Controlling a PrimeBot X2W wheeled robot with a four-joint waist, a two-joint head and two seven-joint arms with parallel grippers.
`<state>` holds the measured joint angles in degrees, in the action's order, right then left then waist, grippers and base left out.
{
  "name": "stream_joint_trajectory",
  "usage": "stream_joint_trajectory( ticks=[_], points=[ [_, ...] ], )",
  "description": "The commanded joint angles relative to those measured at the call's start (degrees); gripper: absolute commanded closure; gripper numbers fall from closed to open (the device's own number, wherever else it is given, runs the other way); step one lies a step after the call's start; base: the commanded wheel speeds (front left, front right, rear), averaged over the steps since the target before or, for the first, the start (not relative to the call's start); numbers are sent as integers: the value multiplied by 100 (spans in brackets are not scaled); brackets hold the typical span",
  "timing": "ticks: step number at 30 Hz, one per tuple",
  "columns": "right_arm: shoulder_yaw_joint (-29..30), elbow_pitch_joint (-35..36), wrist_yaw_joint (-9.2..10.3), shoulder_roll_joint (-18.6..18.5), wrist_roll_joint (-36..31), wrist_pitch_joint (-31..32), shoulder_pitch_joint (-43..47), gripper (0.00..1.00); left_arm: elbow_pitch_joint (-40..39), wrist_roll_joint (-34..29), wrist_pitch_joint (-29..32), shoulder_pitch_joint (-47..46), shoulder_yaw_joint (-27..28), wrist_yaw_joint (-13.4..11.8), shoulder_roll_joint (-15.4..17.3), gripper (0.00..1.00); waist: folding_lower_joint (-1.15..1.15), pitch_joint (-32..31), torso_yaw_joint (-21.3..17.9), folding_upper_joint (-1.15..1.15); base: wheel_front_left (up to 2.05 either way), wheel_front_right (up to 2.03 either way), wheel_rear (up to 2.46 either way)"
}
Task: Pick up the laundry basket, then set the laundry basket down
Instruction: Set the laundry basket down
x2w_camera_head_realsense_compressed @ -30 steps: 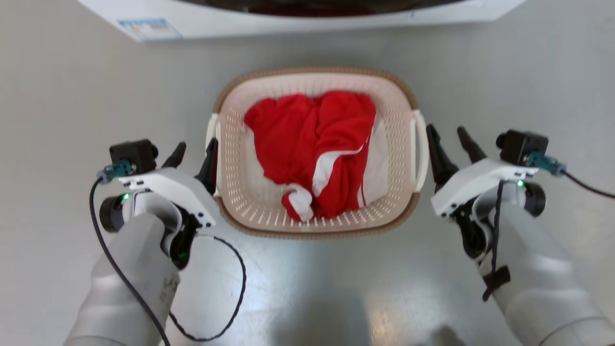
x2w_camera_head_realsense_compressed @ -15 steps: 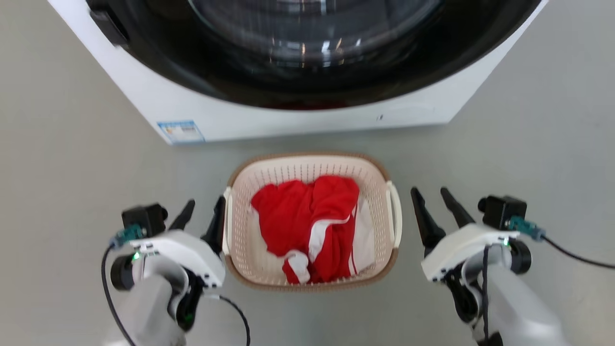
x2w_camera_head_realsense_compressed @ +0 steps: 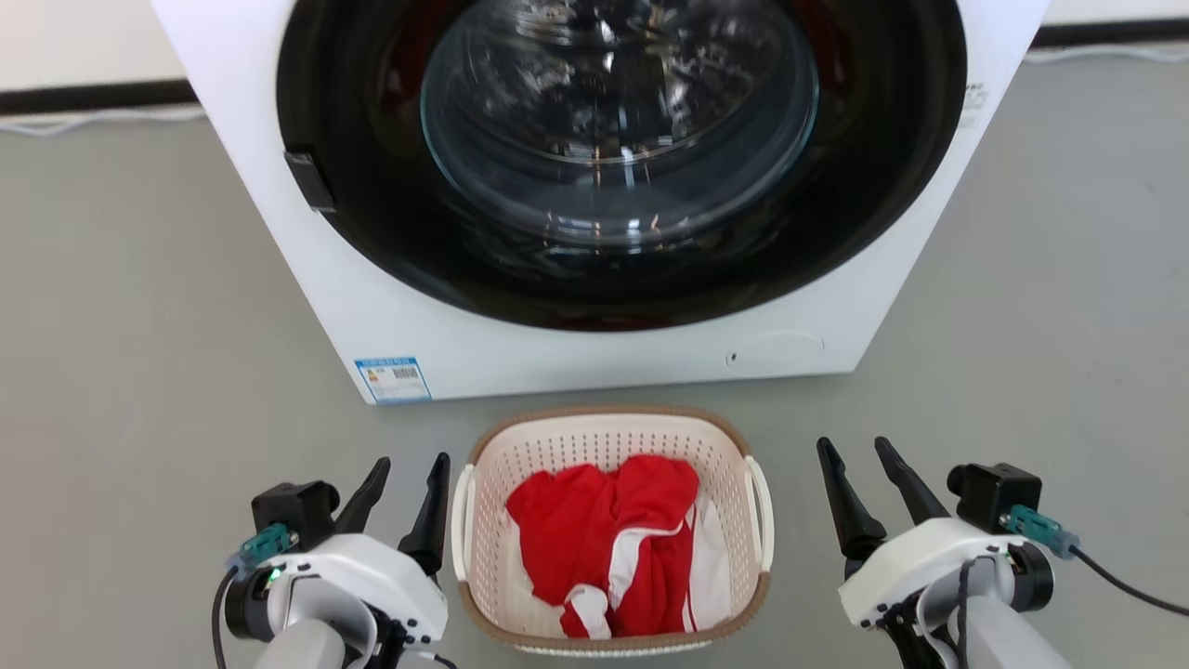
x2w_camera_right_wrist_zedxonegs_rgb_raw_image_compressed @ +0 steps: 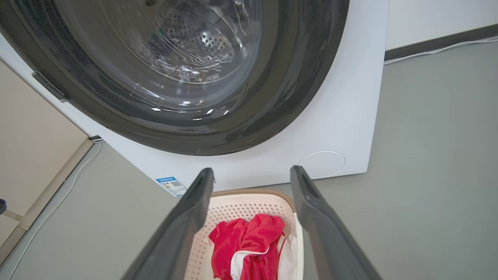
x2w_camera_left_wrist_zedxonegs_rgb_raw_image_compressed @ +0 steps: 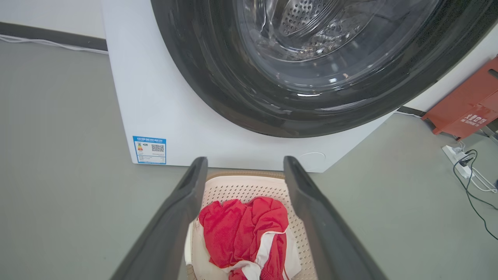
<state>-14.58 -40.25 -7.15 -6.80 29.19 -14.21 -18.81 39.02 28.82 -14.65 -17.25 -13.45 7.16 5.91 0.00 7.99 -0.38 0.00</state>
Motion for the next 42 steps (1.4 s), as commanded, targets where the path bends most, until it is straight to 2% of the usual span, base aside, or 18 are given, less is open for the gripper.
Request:
stream_joint_trajectory(
  ticks=[1,9,18,27,42],
  points=[
    [-70,185,-34,2,-68,-79,68,0,-173,-58,-35,-6,208,33,104,0,0,-154,44,0,0,0,0],
    [97,650,-34,-21,-320,-79,421,0,-687,-303,-35,370,480,33,61,0,0,-504,22,0,0,0,0],
    [532,1179,-34,28,-627,-79,725,0,-1538,-594,-35,730,946,33,-68,0,0,-670,12,0,0,0,0],
    [825,1524,-34,59,-936,-79,893,0,-2237,-766,-35,1035,1148,33,-155,0,0,-755,21,0,0,0,0],
    [1007,1816,-34,112,-1378,-79,964,0,-2359,-896,-35,1162,1202,33,-193,0,0,-737,-20,0,0,0,0]
  ],
)
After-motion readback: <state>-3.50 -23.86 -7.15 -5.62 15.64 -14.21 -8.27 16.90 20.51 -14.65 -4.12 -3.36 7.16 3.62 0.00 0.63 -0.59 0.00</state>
